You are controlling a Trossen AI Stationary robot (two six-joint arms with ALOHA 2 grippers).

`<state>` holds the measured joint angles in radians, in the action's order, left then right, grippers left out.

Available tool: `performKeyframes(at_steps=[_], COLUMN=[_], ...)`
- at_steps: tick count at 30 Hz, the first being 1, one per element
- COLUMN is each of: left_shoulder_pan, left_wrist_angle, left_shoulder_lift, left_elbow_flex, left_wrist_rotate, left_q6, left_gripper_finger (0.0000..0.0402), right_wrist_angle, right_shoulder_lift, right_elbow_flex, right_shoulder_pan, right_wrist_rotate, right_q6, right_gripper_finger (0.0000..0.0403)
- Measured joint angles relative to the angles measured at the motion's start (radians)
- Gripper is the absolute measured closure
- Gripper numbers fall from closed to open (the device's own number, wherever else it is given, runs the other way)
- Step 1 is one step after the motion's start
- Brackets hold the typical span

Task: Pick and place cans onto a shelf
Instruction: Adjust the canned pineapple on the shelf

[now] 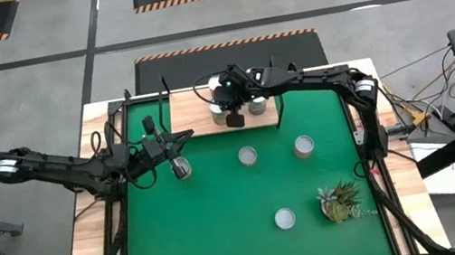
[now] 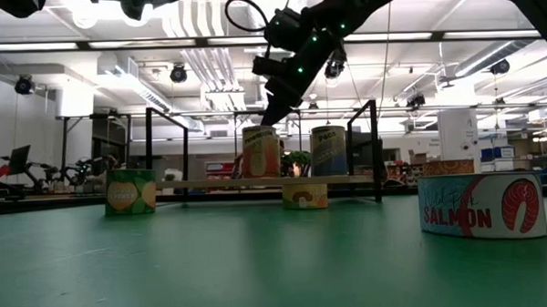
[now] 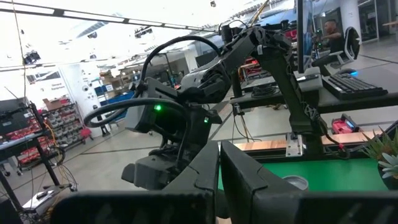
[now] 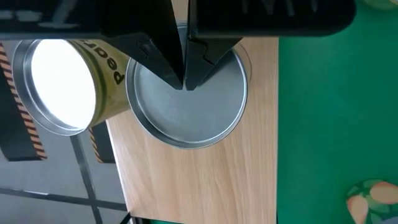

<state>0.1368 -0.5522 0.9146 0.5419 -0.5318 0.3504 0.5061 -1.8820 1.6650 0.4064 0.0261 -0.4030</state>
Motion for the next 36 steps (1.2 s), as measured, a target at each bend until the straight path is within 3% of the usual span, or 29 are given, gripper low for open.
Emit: performKeyframes(at_steps=[36], left_shoulder_pan=[0.000], left_wrist_angle=[0.000], left_shoulder_lift=[0.000], left_elbow_flex=[0.000], left_wrist_rotate=[0.000], left_q6=[0.000], left_gripper_finger=[0.0402], right_wrist_angle=[0.012], right_shoulder_lift=[0.000], right_elbow_flex=[0.000], right_shoulder_pan=[0.000], right_wrist_rotate=[-0.027], right_q6=[-0.027], right_gripper_finger=[0.0394])
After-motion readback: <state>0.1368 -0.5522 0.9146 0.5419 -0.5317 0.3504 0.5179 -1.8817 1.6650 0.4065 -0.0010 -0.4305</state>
